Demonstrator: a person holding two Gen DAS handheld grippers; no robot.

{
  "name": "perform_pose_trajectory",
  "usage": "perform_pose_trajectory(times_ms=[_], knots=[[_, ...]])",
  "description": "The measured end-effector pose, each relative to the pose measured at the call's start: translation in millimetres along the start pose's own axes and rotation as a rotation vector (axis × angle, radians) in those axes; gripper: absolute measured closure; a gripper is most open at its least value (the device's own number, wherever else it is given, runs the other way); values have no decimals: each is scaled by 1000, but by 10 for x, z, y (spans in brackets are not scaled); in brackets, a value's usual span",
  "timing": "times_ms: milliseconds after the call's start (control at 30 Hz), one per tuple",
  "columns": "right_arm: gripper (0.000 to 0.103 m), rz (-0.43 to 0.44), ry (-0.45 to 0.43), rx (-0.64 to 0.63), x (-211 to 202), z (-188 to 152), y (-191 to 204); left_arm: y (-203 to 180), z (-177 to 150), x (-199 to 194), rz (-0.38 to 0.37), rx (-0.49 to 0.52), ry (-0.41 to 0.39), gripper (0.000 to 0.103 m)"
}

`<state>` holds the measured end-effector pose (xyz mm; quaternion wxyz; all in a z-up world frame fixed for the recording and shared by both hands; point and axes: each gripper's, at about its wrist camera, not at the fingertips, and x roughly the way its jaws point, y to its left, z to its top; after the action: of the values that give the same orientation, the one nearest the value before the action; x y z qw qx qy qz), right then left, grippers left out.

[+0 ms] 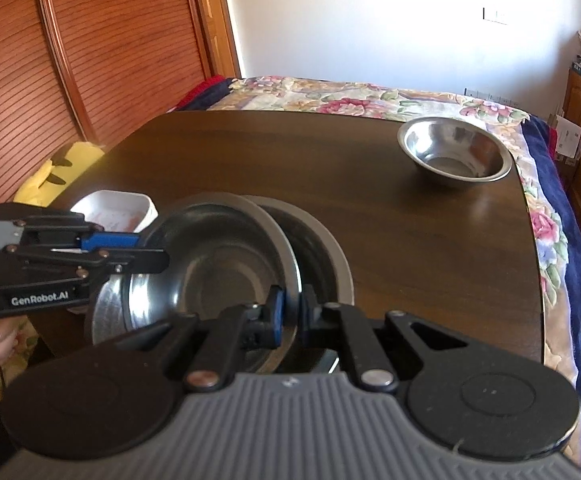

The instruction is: Organize plates and bowls

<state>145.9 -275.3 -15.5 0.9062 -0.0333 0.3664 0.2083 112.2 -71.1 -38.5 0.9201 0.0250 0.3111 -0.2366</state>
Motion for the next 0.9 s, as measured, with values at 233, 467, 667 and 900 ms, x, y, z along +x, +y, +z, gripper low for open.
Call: perform_pose_trajectory(times_ms=[233,467,667,900], knots=[[93,-16,0,-9,7,-17,18,-54,-21,-28,6,7,-11,86],[92,-25,-1,-23,27,-23,58,-52,-14,-39,6,6,-15,86],[92,-37,-11,-30,43,-34,88,-54,-17,-33,9,9,-15,86],[91,-85,-48,-64,47,-75,172,-60,-27,-5,4,12,-7,86]])
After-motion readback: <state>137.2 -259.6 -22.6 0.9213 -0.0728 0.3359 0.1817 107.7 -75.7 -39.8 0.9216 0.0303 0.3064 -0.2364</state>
